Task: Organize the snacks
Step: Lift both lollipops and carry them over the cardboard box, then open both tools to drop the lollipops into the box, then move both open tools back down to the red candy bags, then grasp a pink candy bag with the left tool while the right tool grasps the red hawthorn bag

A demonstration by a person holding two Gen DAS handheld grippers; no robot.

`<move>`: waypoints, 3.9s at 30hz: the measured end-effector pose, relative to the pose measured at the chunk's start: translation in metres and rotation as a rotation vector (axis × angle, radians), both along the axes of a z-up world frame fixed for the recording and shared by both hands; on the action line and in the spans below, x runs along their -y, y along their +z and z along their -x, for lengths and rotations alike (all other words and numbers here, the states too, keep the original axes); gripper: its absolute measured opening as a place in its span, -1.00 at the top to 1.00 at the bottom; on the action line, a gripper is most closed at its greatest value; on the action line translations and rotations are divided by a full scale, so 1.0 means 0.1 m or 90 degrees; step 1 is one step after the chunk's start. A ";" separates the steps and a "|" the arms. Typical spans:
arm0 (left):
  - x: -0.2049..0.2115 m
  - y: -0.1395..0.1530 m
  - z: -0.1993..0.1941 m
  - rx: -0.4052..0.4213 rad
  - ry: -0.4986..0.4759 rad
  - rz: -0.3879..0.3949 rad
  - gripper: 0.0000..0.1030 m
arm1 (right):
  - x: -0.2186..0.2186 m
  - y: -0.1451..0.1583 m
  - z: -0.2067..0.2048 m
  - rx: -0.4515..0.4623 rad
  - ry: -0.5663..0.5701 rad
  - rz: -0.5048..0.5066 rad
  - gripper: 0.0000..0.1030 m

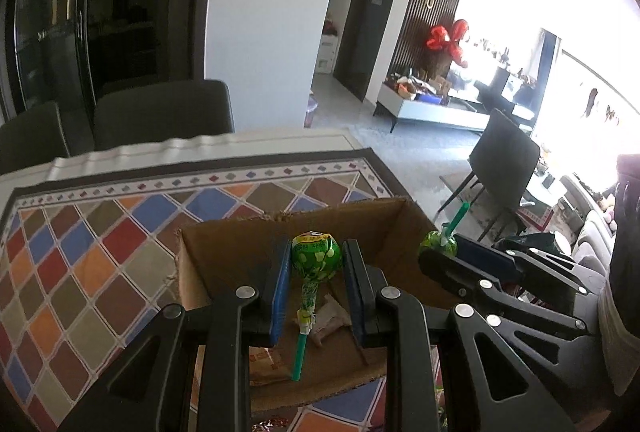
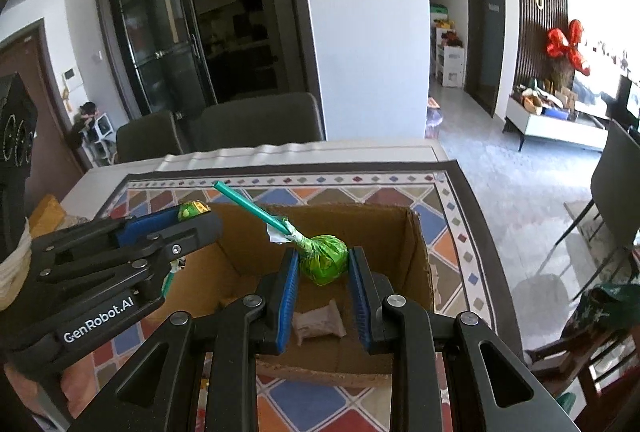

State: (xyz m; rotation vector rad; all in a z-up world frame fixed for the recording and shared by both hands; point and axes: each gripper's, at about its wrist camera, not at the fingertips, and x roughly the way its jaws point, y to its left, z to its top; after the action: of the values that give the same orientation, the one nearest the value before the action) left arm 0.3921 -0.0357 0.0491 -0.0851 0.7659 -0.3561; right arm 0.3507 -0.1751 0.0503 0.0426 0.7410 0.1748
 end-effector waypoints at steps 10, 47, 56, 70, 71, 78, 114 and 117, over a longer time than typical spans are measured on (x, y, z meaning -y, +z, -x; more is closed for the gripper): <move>-0.07 0.07 0.19 0.014 0.025 -0.031 0.08 | 0.05 0.04 0.03 0.014 -0.035 0.022 0.03; -0.37 -0.01 1.88 0.036 0.056 -0.014 -0.04 | -0.17 -0.01 1.56 0.053 0.023 0.010 0.03; -0.39 -0.45 2.08 -0.026 0.058 -0.015 -0.04 | -0.14 -0.32 1.71 0.009 0.030 0.003 0.03; -0.37 -1.09 2.15 -0.121 0.036 -0.014 -0.04 | -0.24 -0.94 1.80 -0.104 0.063 0.011 0.03; -0.38 -1.14 2.13 -0.130 0.035 -0.015 -0.04 | -0.25 -0.99 1.78 -0.112 0.067 0.010 0.03; -0.42 -1.38 2.04 -0.153 0.032 -0.013 -0.04 | -0.34 -1.34 1.64 -0.172 0.082 0.024 0.03; -0.48 -1.79 1.78 -0.220 0.059 -0.001 0.34 | -0.72 -1.75 1.42 -0.191 0.092 0.164 0.04; -0.47 -1.78 1.78 -0.218 0.063 -0.005 0.34 | -0.72 -1.75 1.44 -0.184 0.095 0.170 0.15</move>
State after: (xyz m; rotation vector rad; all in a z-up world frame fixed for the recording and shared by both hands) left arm 0.2137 0.0117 -0.1293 -0.1787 1.0974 -0.2472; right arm 0.2069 -0.1028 -0.1247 -0.2472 1.0511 0.2136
